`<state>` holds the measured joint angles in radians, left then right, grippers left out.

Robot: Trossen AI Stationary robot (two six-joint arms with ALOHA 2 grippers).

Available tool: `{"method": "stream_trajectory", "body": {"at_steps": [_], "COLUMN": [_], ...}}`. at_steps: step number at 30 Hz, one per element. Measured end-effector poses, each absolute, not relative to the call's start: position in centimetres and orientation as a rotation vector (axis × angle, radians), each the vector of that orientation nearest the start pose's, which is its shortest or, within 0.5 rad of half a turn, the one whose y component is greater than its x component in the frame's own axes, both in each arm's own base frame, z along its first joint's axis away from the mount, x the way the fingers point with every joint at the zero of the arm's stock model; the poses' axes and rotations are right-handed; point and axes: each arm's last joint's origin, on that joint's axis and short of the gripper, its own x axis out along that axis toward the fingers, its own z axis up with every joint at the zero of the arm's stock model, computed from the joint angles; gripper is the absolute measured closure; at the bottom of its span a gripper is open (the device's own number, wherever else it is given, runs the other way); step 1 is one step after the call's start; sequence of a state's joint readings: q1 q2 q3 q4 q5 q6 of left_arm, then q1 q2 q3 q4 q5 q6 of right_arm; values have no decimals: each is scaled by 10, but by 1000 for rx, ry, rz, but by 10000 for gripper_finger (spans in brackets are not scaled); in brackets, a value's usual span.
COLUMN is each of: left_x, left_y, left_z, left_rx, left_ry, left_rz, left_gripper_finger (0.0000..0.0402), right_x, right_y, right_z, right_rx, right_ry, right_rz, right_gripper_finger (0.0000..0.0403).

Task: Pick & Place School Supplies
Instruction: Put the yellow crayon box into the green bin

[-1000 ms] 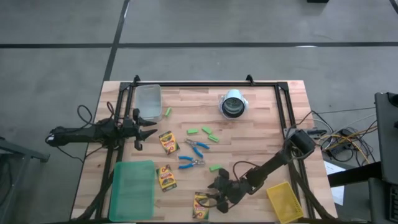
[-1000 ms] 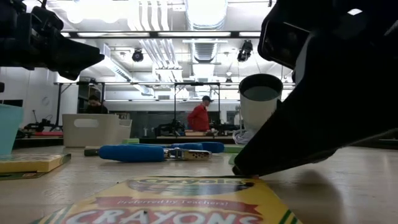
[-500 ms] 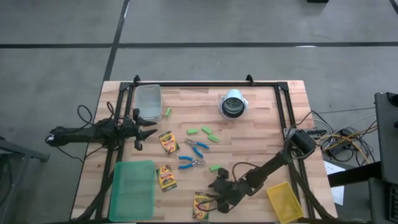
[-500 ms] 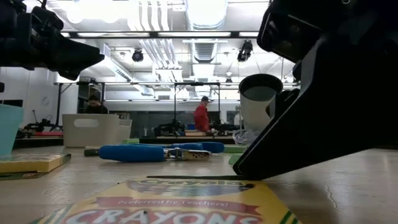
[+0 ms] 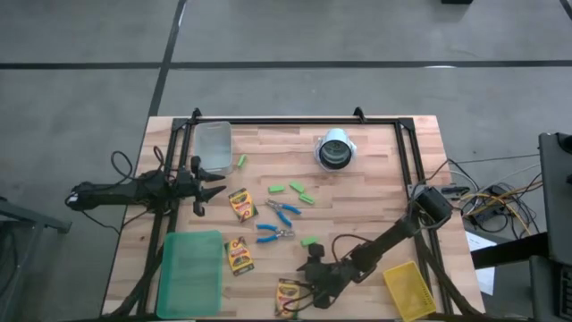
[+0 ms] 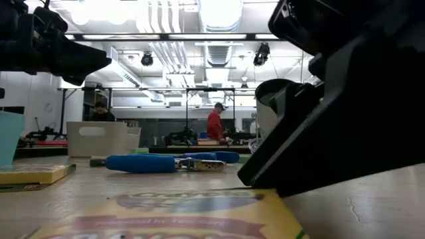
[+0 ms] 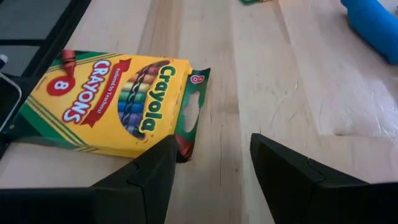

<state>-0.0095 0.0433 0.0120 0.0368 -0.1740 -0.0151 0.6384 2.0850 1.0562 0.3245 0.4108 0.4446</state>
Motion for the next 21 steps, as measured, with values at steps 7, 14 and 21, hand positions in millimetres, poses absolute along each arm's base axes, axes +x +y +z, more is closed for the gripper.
{"method": "stream_trajectory", "body": {"at_steps": [7, 14, 21], "left_x": [99, 99, 99], "left_y": [4, 4, 4], "left_z": [168, 168, 168], "left_rx": [-16, -16, -16], "left_ry": [-6, -6, -6], "left_rz": [164, 164, 165], "left_gripper_finger": [248, 248, 248], "right_x": [327, 328, 328], "right_y": [230, 231, 232], "right_z": [93, 94, 94], "right_rx": [61, 62, 70], "right_ry": [717, 740, 749], "right_rz": [117, 139, 162], "right_gripper_finger": [200, 200, 232]}}
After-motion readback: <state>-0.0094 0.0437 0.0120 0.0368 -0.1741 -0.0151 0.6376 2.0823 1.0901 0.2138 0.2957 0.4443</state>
